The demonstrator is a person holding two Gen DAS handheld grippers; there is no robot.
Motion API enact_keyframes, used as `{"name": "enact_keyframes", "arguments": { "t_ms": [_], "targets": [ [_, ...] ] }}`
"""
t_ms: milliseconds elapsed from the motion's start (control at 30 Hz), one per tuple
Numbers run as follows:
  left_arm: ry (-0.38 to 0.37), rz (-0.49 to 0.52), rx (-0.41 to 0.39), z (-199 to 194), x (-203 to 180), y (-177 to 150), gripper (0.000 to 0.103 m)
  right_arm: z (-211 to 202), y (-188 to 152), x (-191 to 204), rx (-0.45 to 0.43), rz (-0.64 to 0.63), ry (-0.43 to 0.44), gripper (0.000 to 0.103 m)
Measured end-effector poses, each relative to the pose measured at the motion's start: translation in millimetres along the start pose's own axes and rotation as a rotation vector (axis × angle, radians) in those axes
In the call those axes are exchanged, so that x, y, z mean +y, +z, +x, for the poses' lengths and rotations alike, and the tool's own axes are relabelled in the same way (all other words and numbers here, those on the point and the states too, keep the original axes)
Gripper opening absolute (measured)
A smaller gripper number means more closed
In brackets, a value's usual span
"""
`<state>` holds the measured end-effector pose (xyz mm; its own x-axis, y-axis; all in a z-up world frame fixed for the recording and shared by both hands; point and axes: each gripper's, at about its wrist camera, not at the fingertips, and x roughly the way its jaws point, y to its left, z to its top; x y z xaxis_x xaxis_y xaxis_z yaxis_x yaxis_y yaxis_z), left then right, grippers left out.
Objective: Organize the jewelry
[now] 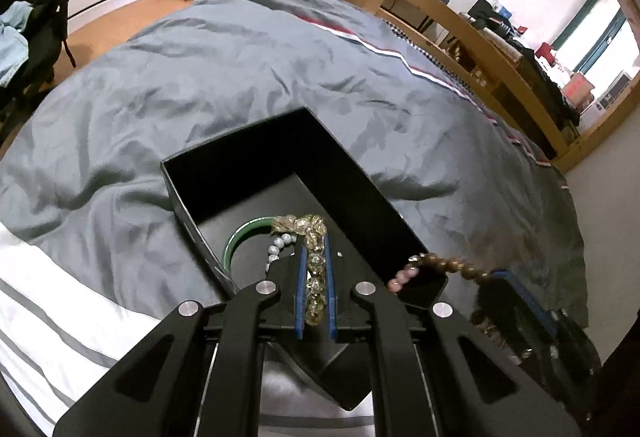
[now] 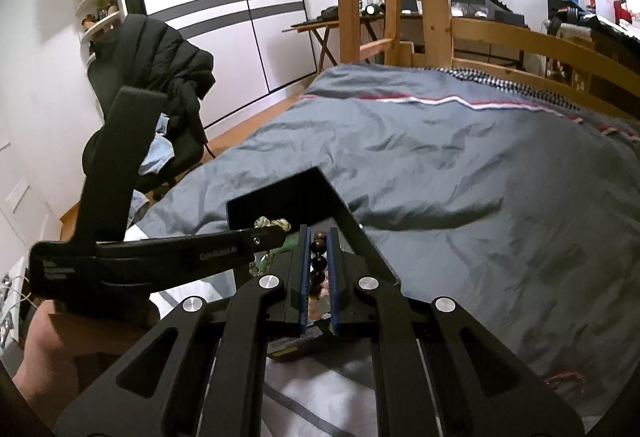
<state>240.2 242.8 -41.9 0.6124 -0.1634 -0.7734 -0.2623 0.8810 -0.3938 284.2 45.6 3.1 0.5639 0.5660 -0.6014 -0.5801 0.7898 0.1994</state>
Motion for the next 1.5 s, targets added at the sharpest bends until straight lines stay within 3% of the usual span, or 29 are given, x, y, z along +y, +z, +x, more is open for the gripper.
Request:
{"name": "enact_keyframes", "arguments": {
  "t_ms": [200, 267, 333, 433, 467, 533, 567, 600, 833, 900, 967, 1167, 1500],
  "targets": [
    [0.029, -0.035, 0.019, 4.4, 6.3, -1.8, 0.009, 9.5, -8.0, -3.6, 0.035, 0.018, 0.017, 0.009],
    [0.038, -0.043, 0.001, -0.1, 7.3, -2.4, 0.019, 10.8, -9.9, -6.3, 0.044, 0.030, 0.017, 0.010],
    [0.049, -0.052, -0.034, -7.5, 8.0, -2.0, 0.046, 9.5, -10.7, -9.6, 0.043, 0.042, 0.017, 0.010],
    [0.063, -0.058, -0.091, -19.8, 7.2, -0.3, 0.059, 0.4, -10.0, -17.2, 0.024, 0.054, 0.000, 0.012],
    [0.059, -0.058, -0.112, -24.1, 5.7, -0.1, 0.061, -5.4, -9.8, -22.4, 0.015, 0.063, -0.009, 0.018],
    [0.049, -0.044, -0.136, -29.6, -0.2, -0.1, 0.066, -16.3, -9.7, -33.4, -0.003, 0.077, -0.023, 0.039],
    [0.042, -0.033, -0.142, -30.6, -4.4, -0.3, 0.066, -21.5, -10.4, -38.0, -0.012, 0.082, -0.030, 0.061],
    [0.032, -0.018, -0.147, -31.8, -9.4, -0.7, 0.067, -30.2, -11.9, -44.9, -0.033, 0.091, -0.047, 0.070],
    [-0.016, 0.138, -0.209, -42.7, -58.2, -10.7, 0.080, -77.6, -21.7, -87.5, -0.064, 0.111, -0.146, 0.070],
    [-0.024, 0.189, -0.220, -44.0, -73.2, -15.1, 0.085, -90.9, -24.7, -99.0, -0.072, 0.120, -0.170, 0.076],
    [-0.031, 0.240, -0.226, -44.5, -89.1, -20.6, 0.085, -103.6, -27.9, -110.3, -0.082, 0.132, -0.189, 0.082],
    [-0.076, 0.351, -0.202, -38.6, -130.2, -39.9, 0.087, -135.9, -39.8, -133.0, -0.091, 0.137, -0.249, 0.083],
    [-0.220, 0.333, -0.072, -5.1, -165.6, -69.5, 0.087, -157.5, -73.6, -168.0, -0.066, 0.173, -0.285, 0.083]
  ]
}}
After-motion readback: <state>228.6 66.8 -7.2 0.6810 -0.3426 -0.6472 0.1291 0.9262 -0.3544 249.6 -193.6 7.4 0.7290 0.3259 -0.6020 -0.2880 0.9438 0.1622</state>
